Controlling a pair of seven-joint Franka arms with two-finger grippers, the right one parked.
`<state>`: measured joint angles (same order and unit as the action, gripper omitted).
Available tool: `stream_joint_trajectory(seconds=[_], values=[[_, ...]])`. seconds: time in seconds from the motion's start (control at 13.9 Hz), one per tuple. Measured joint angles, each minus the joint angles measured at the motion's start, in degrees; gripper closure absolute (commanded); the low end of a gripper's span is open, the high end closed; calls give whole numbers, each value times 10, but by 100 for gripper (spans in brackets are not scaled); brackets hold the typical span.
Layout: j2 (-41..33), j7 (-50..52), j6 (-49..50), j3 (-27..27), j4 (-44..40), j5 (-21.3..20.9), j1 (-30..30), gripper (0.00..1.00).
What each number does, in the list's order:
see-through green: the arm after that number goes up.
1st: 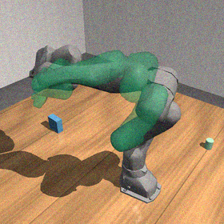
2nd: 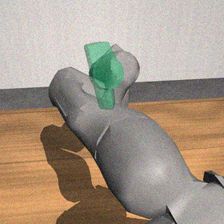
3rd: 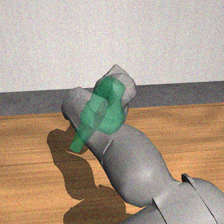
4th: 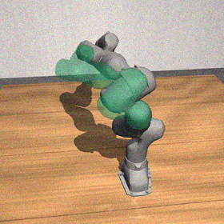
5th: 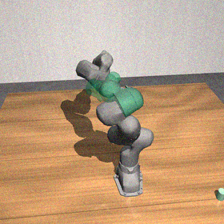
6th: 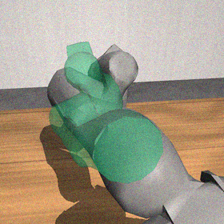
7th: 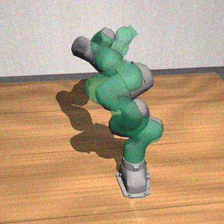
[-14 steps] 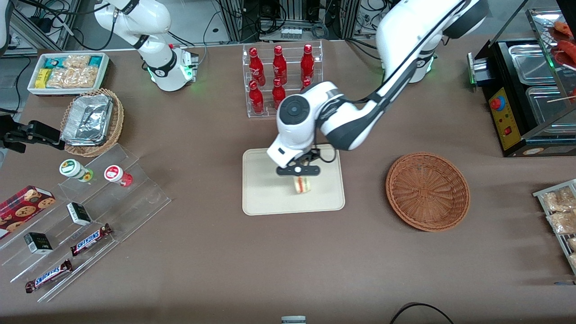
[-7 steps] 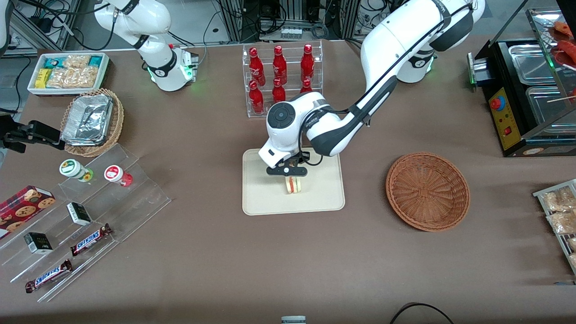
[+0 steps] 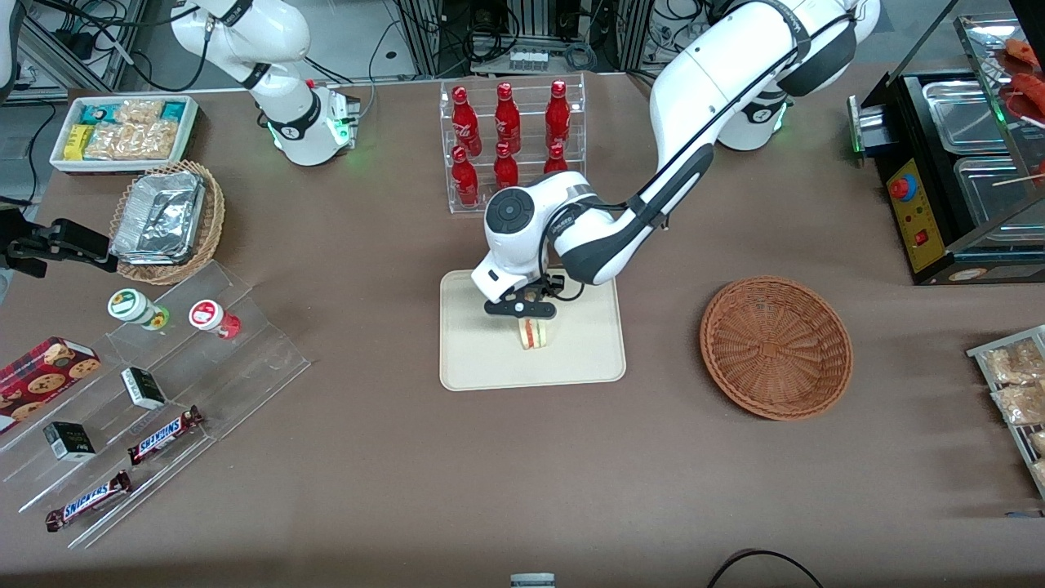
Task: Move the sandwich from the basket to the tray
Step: 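Lower the sandwich onto the tray and open the left gripper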
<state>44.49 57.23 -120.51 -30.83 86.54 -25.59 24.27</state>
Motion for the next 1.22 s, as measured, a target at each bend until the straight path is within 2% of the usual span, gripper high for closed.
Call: stream_joint_trajectory(seconds=[0.29, 0.58, 0.72, 0.94, 1.22], values=[[-20, 4, 40, 0, -29, 7, -16, 0], [-100, 4, 112, -1, -49, 62, -53, 0], [-149, 4, 155, -1, -50, 86, -81, 0], [-205, -13, 221, 0, -49, 98, -131, 0], [-249, -109, 277, 1, -48, 135, -207, 0]])
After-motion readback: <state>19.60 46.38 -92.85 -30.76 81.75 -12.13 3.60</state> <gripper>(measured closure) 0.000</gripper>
